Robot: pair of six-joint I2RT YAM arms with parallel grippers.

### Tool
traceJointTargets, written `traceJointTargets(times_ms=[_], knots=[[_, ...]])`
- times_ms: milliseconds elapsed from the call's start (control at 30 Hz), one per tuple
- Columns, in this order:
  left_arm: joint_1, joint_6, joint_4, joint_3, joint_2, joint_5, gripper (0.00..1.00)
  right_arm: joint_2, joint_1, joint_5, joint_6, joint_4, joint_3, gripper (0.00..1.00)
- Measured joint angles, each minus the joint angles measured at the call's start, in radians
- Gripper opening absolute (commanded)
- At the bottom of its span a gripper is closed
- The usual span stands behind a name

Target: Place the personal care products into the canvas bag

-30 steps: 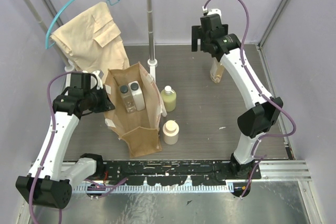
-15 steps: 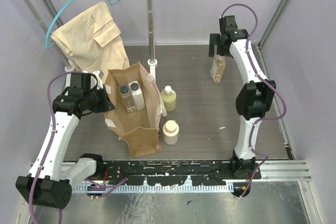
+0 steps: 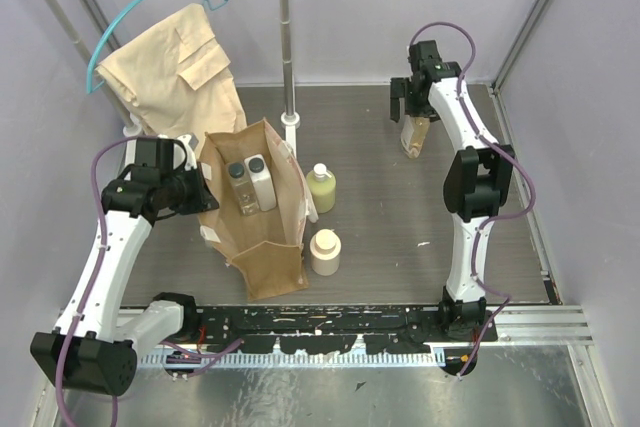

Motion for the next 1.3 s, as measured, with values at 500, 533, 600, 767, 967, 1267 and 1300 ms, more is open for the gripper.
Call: traceJointTargets(times_ms=[500,533,600,767,967,1267,1300], knots=[[0.000,0.000,0.000,0.007,0.025,0.000,0.00,0.021,-0.018,0.000,-0.052,0.044,-0.034,0.77],[0.000,0.000,0.001,0.007,0.026,0.000,0.00,0.021,-0.018,0.000,-0.056,0.053,-0.043,0.76],[0.000,0.000,0.001,0.007,0.027,0.000,0.00,0.021,-0.018,0.000,-0.062,0.061,-0.057,0.70],[0.000,0.000,0.002,0.007,0.031,0.000,0.00,0.021,-0.019,0.001,-0.076,0.080,-0.073,0.45],[0.000,0.002,0.002,0.007,0.032,0.000,0.00,0.018,-0.019,-0.003,-0.076,0.100,-0.082,0.25],[0.000,0.004,0.002,0.007,0.033,0.001,0.00,-0.027,-0.019,-0.004,-0.064,0.090,-0.132,0.09],[0.000,0.004,0.002,0.007,0.033,0.001,0.00,-0.035,-0.019,-0.005,-0.059,0.076,-0.139,0.09]])
